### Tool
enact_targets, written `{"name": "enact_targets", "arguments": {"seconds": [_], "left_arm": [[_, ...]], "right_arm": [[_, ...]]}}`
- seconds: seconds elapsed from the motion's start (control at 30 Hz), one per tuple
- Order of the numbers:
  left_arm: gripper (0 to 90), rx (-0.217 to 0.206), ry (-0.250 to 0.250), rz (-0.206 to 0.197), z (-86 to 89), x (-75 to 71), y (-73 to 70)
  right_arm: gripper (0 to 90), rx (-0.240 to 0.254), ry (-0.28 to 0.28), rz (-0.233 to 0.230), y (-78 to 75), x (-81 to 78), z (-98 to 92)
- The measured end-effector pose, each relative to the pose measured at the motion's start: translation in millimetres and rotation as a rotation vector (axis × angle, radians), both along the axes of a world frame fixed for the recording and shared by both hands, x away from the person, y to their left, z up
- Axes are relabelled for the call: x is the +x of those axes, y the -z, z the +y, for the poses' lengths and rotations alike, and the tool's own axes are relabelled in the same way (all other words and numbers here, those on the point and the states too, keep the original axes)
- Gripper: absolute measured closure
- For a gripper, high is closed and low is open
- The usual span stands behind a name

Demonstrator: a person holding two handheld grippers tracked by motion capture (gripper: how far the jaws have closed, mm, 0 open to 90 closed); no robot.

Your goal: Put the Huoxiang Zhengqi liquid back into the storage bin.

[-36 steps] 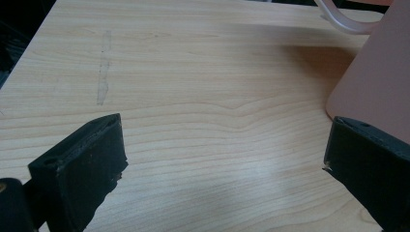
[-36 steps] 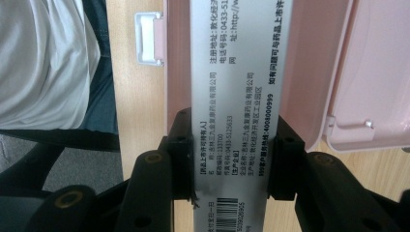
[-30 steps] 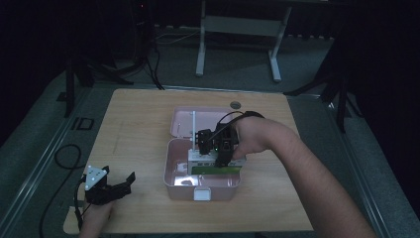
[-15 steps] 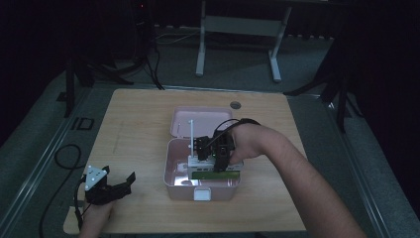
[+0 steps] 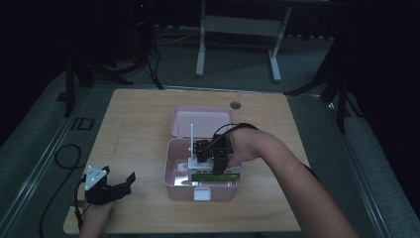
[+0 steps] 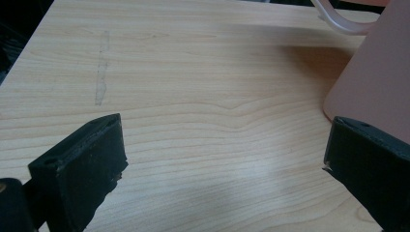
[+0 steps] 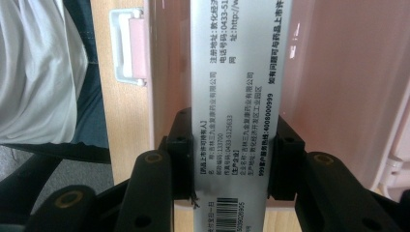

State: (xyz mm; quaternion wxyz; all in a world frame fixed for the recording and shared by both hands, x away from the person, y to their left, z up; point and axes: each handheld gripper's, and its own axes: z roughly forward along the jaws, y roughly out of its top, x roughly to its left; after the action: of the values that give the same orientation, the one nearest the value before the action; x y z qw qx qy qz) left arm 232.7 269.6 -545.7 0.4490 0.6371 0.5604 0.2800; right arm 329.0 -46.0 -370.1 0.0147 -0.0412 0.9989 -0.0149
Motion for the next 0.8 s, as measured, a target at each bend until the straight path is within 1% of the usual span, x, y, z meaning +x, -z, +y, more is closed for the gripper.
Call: {"name": "enact_targets", "arguments": {"seconds": [0.13, 0.23, 0.37, 0.57, 0.77, 0.8], "left_arm": [[1.4, 0.000, 0.000, 0.002, -0.1, 0.3, 0.3], [1.4, 0.001, 0.000, 0.001, -0.1, 0.3, 0.2], [1.4, 0.001, 0.000, 0.001, -0.1, 0.2, 0.1], [1.4, 0.000, 0.001, -0.001, 0.0, 0.2, 0.0], [1.4, 0.000, 0.001, 0.000, 0.1, 0.5, 0.2], [1.4, 0.000, 0.001, 0.001, 0.0, 0.5, 0.2]], "right_arm": [[61.9, -0.007, -0.006, 0.002, 6.6, 0.4, -0.2], [61.8, -0.013, 0.006, -0.002, 10.9, 0.1, -0.2], [61.9, -0.019, 0.014, -0.010, 12.8, -1.0, 1.2], [61.9, -0.011, 0.011, -0.008, 17.9, -3.7, 3.3], [61.9, -0.001, 0.016, 0.000, 24.4, -4.2, -0.3], [61.9, 0.007, 0.016, 0.002, 25.6, -4.3, -2.0]]}}
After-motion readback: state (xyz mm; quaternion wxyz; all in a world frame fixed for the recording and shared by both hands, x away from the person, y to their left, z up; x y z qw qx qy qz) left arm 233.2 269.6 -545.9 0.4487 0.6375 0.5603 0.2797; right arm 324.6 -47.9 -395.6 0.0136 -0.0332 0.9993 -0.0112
